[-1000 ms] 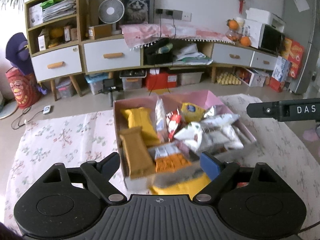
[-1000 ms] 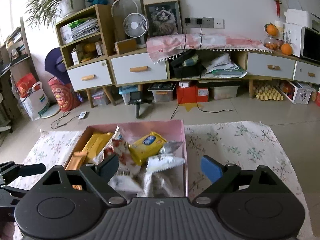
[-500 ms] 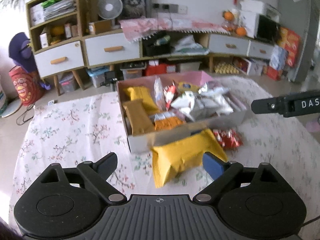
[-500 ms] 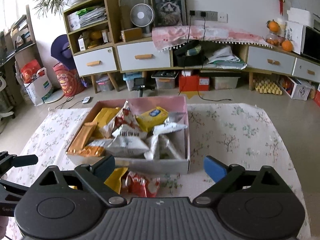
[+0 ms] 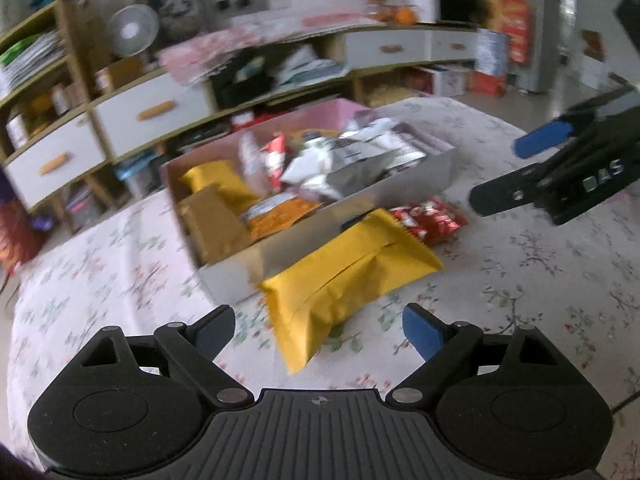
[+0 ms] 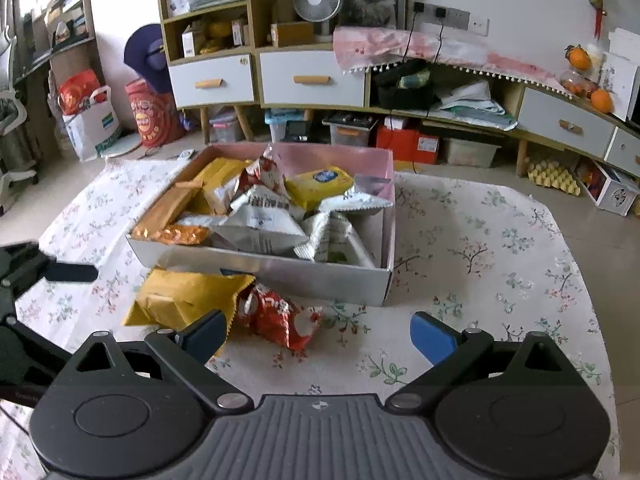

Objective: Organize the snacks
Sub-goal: 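Withdraw both open tools toward the yellow bag and red chip bag, then grasp the yellow bag with the left tool while the right tool grasps the red chip bag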

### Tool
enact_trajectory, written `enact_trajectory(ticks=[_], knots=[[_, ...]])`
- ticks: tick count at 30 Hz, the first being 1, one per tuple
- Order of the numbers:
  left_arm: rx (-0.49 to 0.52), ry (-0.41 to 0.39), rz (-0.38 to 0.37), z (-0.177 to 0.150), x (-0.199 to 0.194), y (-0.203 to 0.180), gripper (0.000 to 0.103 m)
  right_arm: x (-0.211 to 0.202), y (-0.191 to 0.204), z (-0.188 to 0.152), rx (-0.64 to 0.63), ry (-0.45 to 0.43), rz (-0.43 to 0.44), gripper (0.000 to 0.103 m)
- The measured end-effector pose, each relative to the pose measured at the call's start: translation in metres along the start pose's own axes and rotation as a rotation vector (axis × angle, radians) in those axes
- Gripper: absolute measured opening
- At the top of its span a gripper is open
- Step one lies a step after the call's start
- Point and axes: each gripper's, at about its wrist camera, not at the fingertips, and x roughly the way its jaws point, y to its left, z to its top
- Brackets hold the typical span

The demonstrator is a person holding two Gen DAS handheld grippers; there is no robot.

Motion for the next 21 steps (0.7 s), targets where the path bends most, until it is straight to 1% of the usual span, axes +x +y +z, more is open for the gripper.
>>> enact_trajectory(ticks=[3,6,9,11,13,16,19,21], knots=[[0.030,-0.021,-0.048,0.006,0.005,-0.003,0.085,0.005,-0.002,-0.003,-0.020,0.006,-0.006,0.077],[0.064,-0.035,-0.082,0.012,0.009,-0.009,0.078,0.008,-0.004,-0.004,-0.058,-0.012,0.006,0.076],[0.100,-0.022,-0.091,0.018,0.018,-0.015,0.071,0.013,-0.007,-0.005,-0.093,-0.017,0.040,0.070],[0.119,-0.012,-0.079,0.019,0.023,-0.019,0.071,0.017,-0.008,-0.006,-0.114,-0.012,0.063,0.065],[0.131,-0.007,-0.077,0.019,0.026,-0.020,0.071,0.023,-0.009,-0.007,-0.136,0.003,0.091,0.062],[0.149,-0.001,-0.068,0.020,0.028,-0.020,0.071,0.031,-0.009,-0.009,-0.155,0.023,0.126,0.054],[0.161,0.008,-0.049,0.018,0.030,-0.018,0.071,0.038,-0.011,-0.009,-0.147,0.036,0.133,0.046],[0.157,0.013,-0.050,0.017,0.030,-0.018,0.068,0.042,-0.011,-0.007,-0.141,0.036,0.134,0.042]])
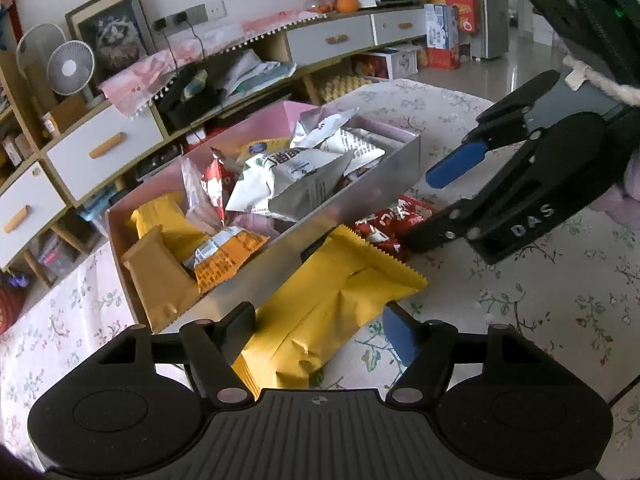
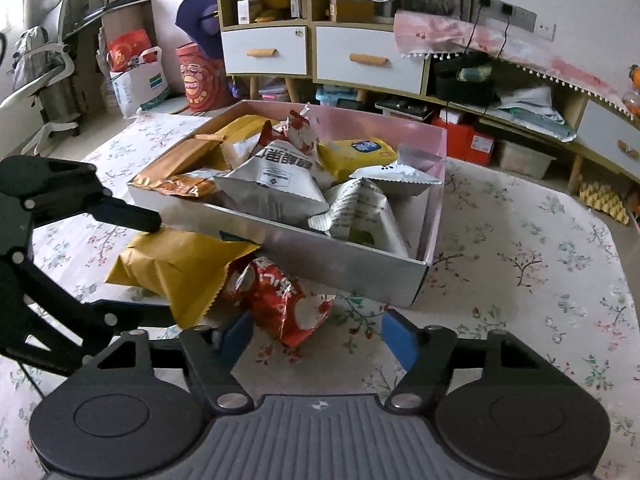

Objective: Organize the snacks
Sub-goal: 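Grasp the yellow bag with the left tool while the right tool grasps the red chip bag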

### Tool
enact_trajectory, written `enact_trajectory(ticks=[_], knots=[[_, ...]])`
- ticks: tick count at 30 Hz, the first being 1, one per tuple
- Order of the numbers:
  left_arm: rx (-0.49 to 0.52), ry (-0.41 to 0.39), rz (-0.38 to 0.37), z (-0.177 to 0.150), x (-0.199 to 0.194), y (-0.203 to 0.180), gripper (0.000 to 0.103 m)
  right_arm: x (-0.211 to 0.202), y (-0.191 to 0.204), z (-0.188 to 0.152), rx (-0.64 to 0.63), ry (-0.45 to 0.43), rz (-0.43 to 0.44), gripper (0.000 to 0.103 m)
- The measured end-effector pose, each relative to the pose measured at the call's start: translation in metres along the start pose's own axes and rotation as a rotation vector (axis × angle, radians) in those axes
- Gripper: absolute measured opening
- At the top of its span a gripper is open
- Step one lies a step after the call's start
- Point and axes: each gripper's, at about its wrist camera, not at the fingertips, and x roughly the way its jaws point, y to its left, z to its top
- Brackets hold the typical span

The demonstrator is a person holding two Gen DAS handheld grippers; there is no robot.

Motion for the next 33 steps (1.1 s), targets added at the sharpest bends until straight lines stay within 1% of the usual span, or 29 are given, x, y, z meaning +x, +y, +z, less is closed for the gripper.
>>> enact_trajectory(ticks=[1,3,5,6,7,10,11,13,17,19,20,21,22,25,26,27,28,29,30,31,33], knots=[[0.001,0.007,-0.001,0.000,-0.001,0.000,0.067,0.002,0.000,0.000,0.002,-0.001,0.000,0.040],[0.007,0.016,-0.002,0.000,-0.003,-0.001,0.059,0.005,0.000,0.000,0.015,0.001,0.003,0.036],[0.009,0.022,-0.016,0.000,-0.007,-0.001,0.055,0.007,0.000,0.000,0.033,0.003,0.021,0.025],[0.010,0.025,-0.025,-0.001,-0.009,-0.002,0.052,0.008,0.001,-0.001,0.035,0.005,0.034,0.022],[0.012,0.027,-0.034,-0.002,-0.011,-0.002,0.051,0.008,0.002,-0.001,0.034,0.008,0.047,0.014],[0.021,0.040,-0.060,-0.004,-0.018,-0.005,0.049,0.008,0.010,-0.002,0.007,0.017,0.053,0.008],[0.027,0.046,-0.070,-0.005,-0.021,-0.007,0.049,0.007,0.012,-0.002,-0.003,0.020,0.054,0.002],[0.037,0.054,-0.083,-0.007,-0.025,-0.008,0.049,0.004,0.014,-0.002,-0.011,0.034,0.070,0.000],[0.019,0.037,-0.071,-0.009,-0.031,-0.007,0.052,-0.005,0.014,0.000,-0.031,0.044,0.106,0.000],[-0.004,0.029,-0.064,-0.006,-0.028,-0.004,0.052,-0.009,0.014,0.000,-0.046,0.038,0.088,0.000],[-0.017,0.028,-0.060,-0.005,-0.026,-0.004,0.056,-0.008,0.013,0.001,-0.050,0.033,0.075,0.001],[-0.025,0.028,-0.058,-0.004,-0.024,-0.004,0.057,-0.009,0.015,0.002,-0.053,0.025,0.058,0.003],[-0.030,0.028,-0.058,-0.003,-0.022,-0.004,0.057,-0.008,0.014,0.002,-0.052,0.021,0.045,0.008],[-0.031,0.038,-0.046,-0.003,-0.014,-0.007,0.057,0.000,0.012,0.003,-0.054,0.022,0.018,0.012],[-0.028,0.040,-0.039,-0.003,-0.013,-0.008,0.057,0.003,0.011,0.004,-0.060,0.026,0.012,0.015],[-0.027,0.045,-0.035,-0.003,-0.011,-0.008,0.056,0.005,0.011,0.003,-0.067,0.028,0.003,0.017],[-0.027,0.050,-0.032,-0.003,-0.011,-0.009,0.054,0.008,0.012,0.003,-0.073,0.028,-0.003,0.022],[-0.029,0.054,-0.026,-0.002,-0.012,-0.009,0.049,0.009,0.012,0.004,-0.076,0.027,-0.005,0.026],[-0.031,0.063,-0.012,-0.002,-0.013,-0.009,0.041,0.011,0.013,0.004,-0.077,0.025,-0.006,0.028],[-0.034,0.073,0.007,-0.001,-0.014,-0.008,0.041,0.013,0.013,0.004,-0.077,0.024,-0.009,0.032],[-0.061,0.097,0.029,-0.001,-0.016,-0.004,0.039,0.014,0.016,0.005,-0.081,0.025,-0.012,0.033]])
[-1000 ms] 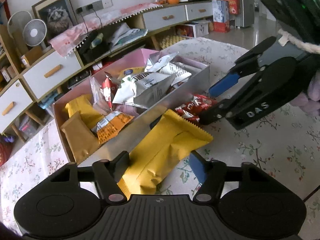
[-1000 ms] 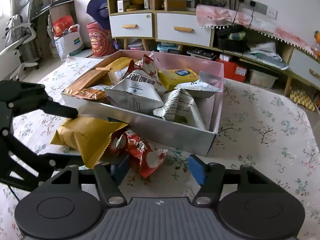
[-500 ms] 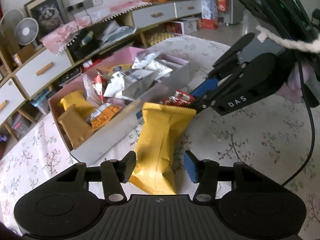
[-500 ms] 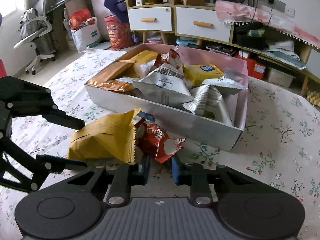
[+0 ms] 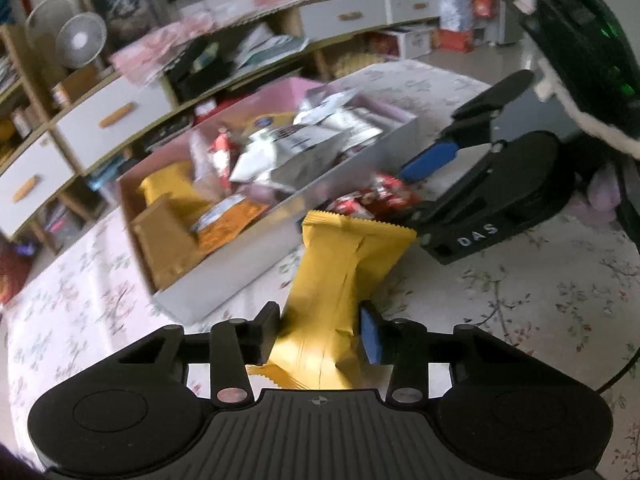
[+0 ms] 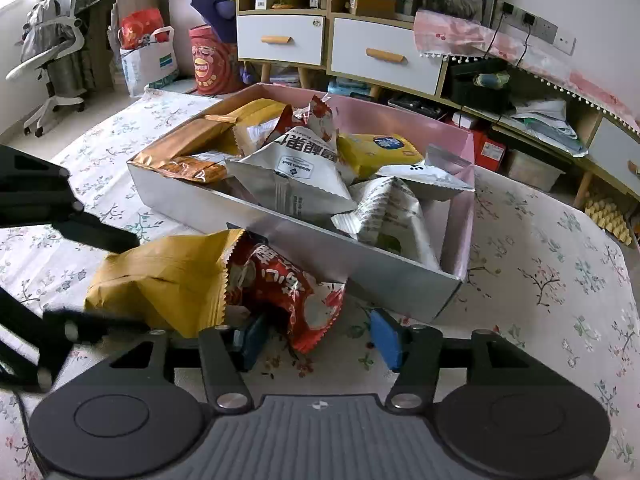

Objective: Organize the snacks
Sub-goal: 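Grasp the yellow bag with the left tool while the right tool grasps the red chip bag, then carry the yellow bag and red chip bag into the box and open both tools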

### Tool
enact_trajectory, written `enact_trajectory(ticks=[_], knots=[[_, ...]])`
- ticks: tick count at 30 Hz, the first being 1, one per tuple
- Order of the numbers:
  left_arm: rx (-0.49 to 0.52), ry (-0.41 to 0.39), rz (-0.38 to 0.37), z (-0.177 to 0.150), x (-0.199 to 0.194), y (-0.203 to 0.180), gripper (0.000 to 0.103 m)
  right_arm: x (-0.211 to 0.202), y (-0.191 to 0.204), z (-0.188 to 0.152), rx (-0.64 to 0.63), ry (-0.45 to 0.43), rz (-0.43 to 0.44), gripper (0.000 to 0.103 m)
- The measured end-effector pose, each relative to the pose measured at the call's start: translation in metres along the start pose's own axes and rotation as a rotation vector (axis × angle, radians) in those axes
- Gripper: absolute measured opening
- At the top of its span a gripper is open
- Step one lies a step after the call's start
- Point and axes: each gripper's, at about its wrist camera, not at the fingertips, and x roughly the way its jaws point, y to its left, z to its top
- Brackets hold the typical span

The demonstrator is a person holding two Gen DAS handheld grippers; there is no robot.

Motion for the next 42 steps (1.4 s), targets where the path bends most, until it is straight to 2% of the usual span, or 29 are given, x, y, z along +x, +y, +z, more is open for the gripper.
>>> enact_trajectory(ticks=[3,7,10,12,13,16,18,22,24,25,26,29,37,42], knots=[[-0.037,0.034,0.041,-0.003,-0.003,0.006,0.039,0.000,0.003,0.000,-0.010,-0.008,0.013,0.038],[-0.084,0.059,0.061,-0.009,-0.008,0.014,0.040,-0.003,0.009,0.004,-0.031,-0.014,0.056,0.034],[-0.093,0.038,0.049,-0.014,-0.012,0.019,0.042,-0.007,0.014,0.008,-0.044,-0.014,0.111,0.033],[-0.097,0.023,0.041,-0.017,-0.012,0.020,0.051,-0.009,0.018,0.010,-0.057,-0.026,0.099,0.037],[-0.100,0.021,0.038,-0.018,-0.011,0.021,0.053,-0.008,0.020,0.011,-0.060,-0.028,0.091,0.042],[-0.112,0.037,0.023,-0.020,-0.003,0.022,0.053,-0.003,0.025,0.012,-0.065,-0.027,0.077,0.042],[-0.117,0.045,0.023,-0.021,0.001,0.022,0.053,0.002,0.029,0.010,-0.078,-0.018,0.065,0.038],[-0.141,0.060,0.023,-0.023,0.007,0.024,0.053,0.005,0.036,0.011,-0.079,-0.019,0.084,0.018],[-0.163,0.059,0.019,-0.023,0.007,0.026,0.051,0.004,0.038,0.012,-0.078,-0.016,0.091,0.015],[-0.178,0.058,0.015,-0.023,0.006,0.027,0.050,0.003,0.041,0.011,-0.091,-0.018,0.092,0.006],[-0.197,0.054,0.013,-0.022,0.005,0.029,0.045,0.003,0.043,0.011,-0.100,-0.020,0.090,0.006],[-0.238,0.052,0.003,-0.021,0.000,0.033,0.042,0.000,0.046,0.012,-0.116,-0.022,0.070,0.003],[-0.285,0.026,-0.022,-0.021,-0.019,0.040,0.040,-0.020,0.036,0.012,-0.092,-0.048,0.062,0.002],[-0.293,-0.002,-0.012,-0.018,-0.036,0.043,0.039,-0.031,0.029,0.012,-0.063,-0.067,0.048,0.002]])
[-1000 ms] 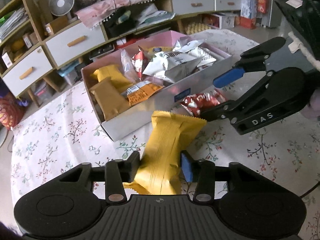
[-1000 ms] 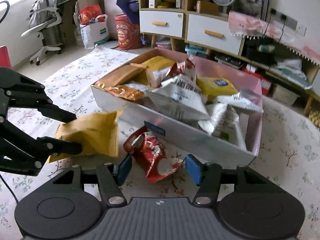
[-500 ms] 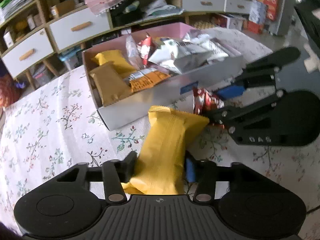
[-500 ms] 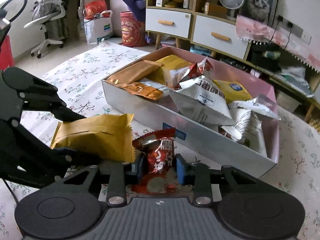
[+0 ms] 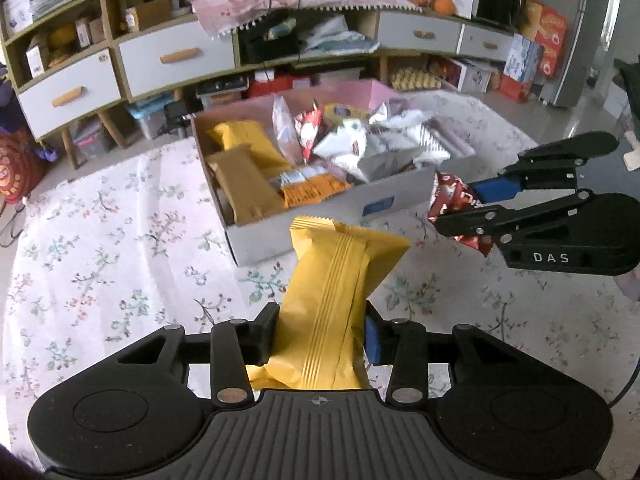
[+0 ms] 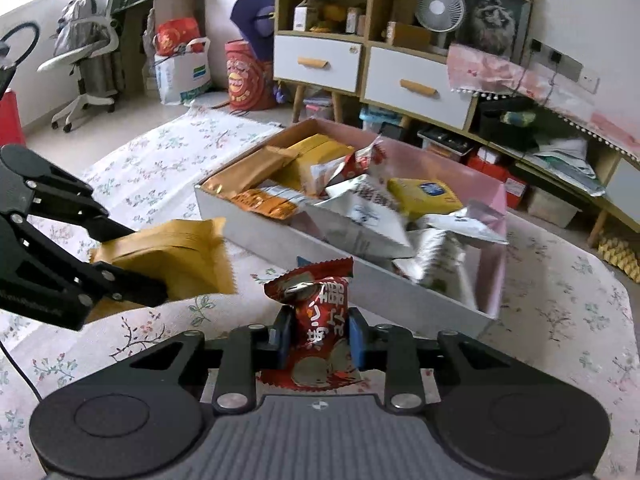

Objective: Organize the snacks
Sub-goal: 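Carry the yellow bag and red chip bag into the box and open both tools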

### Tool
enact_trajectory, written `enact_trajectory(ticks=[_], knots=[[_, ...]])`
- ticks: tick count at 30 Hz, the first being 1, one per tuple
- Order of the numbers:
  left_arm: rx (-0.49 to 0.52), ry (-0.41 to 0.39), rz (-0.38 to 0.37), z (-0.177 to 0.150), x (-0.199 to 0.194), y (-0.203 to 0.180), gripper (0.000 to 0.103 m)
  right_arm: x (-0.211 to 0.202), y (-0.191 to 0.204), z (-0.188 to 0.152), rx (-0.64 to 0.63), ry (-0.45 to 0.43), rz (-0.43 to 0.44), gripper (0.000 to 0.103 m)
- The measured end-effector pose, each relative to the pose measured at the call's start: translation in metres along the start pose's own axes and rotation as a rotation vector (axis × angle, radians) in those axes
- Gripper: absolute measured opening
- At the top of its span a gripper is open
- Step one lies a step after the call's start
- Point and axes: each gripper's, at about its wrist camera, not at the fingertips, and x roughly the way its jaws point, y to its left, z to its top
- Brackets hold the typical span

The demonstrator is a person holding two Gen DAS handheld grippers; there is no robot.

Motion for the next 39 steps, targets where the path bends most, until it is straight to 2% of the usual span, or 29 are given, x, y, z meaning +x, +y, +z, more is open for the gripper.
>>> enact_trajectory(ticks=[8,15,24,35,37,39], knots=[[-0.017,-0.080,0.055,0.019,-0.016,-0.003,0.039,-0.023,-0.011,0.014,0.067,-0.086,-0.011,0.002],[-0.018,-0.147,0.124,0.056,-0.002,-0.001,0.039,-0.014,-0.030,0.037,0.151,-0.104,-0.085,0.002],[-0.045,-0.150,0.169,0.086,0.042,0.010,0.040,0.016,-0.061,0.062,0.249,-0.117,-0.107,0.002],[-0.064,-0.167,0.178,0.096,0.067,0.021,0.043,0.048,-0.074,0.073,0.235,-0.076,-0.143,0.003],[-0.066,-0.172,0.166,0.096,0.068,0.022,0.052,0.050,-0.075,0.073,0.235,-0.076,-0.150,0.004],[-0.082,-0.170,0.159,0.095,0.066,0.022,0.076,0.049,-0.075,0.073,0.234,-0.092,-0.176,0.013]])
